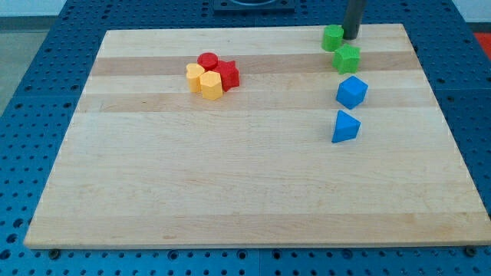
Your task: Slide green circle closer to green star
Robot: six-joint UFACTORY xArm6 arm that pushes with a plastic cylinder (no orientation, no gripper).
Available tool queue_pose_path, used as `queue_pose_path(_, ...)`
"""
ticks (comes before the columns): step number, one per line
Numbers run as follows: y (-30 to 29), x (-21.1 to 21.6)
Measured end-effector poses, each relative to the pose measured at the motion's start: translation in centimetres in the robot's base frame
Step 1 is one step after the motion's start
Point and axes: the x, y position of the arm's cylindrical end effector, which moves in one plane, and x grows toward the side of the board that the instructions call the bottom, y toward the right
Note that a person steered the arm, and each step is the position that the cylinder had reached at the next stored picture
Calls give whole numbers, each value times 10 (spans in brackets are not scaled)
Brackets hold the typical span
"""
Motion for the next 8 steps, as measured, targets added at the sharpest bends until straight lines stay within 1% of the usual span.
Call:
queue_pose_path(1, -25, -24)
queue_pose_path(2, -38, -25)
queue_pose_path(7, -19, 18)
queue_pose_path(8, -19, 20)
